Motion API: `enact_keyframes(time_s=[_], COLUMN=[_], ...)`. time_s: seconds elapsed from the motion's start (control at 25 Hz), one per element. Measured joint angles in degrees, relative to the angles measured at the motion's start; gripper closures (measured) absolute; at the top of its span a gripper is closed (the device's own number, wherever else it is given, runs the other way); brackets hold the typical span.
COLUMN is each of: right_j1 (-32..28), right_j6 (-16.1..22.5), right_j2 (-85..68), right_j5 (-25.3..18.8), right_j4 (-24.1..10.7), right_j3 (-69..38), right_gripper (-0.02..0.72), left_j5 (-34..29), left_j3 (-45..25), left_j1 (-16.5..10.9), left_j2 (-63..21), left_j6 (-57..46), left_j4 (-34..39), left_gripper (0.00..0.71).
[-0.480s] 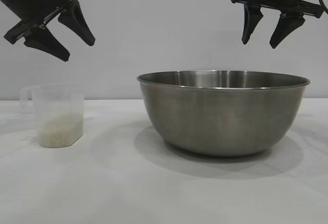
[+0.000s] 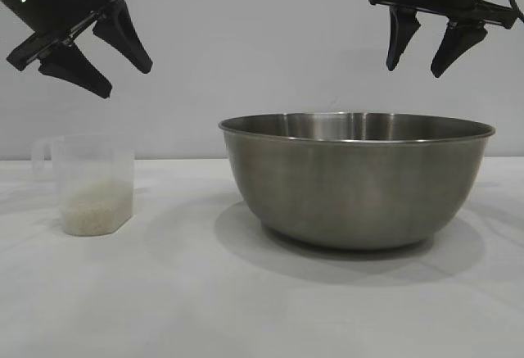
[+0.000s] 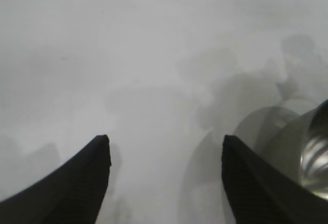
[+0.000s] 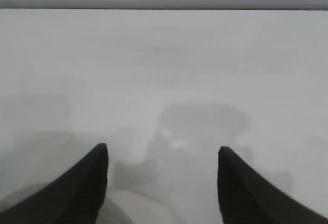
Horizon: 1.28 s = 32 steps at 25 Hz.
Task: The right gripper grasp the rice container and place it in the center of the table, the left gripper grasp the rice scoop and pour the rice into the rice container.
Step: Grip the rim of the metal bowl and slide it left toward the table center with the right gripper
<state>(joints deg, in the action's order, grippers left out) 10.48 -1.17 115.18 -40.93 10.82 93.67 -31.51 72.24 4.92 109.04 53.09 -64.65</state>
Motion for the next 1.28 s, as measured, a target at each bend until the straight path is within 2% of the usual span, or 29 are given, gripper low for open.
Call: enact_keyframes(time_s=[0.12,0.44,0.52,0.68,0.76,0.84,1.0,1.08,1.28], right_j1=[0.00,0.00,0.00,0.00,0.00,0.00,0.14,0.81,1.84], right_j6=[0.00,0.00,0.00,0.00,0.00,0.00,-1.72,-2.16,-2.29], right_j2=[0.00,-4.96,-7.65,-10.55,-10.58,-10.67,-10.81,-10.94,-10.79], right_j5=[-2.14,-11.02,-14.75,-25.76,-28.88,-29.65,-29.69,-29.69,-29.69], right_j4=[0.00,-2.98,-3.06,-3.20,-3.06,-1.49,5.31,5.82,3.79], right_j3=[0.00,0.00,0.00,0.00,0.04,0.04,-1.88,-4.29,-10.45], right_gripper=[0.307,0.307,0.307,0.307,0.307,0.307,0.307,0.307,0.307], left_j5=[0.00,0.00,-0.14,-0.13,-0.13,-0.13,-0.26,-0.26,-0.52], left_j3=[0.00,0.00,0.00,0.00,0.00,0.00,0.00,0.00,0.00], left_j1=[0.00,0.02,0.02,0.02,0.02,0.12,0.12,0.12,0.12], left_j2=[0.00,0.00,0.00,0.00,0.00,0.00,0.00,0.00,0.00], left_j6=[0.00,0.00,0.00,0.00,0.00,0.00,0.00,0.00,0.00], left_j4=[0.00,0.00,0.00,0.00,0.00,-0.05,-0.05,-0.05,-0.05], left_gripper=[0.249,0.249,0.249,0.249,0.249,0.249,0.249,0.249,0.249])
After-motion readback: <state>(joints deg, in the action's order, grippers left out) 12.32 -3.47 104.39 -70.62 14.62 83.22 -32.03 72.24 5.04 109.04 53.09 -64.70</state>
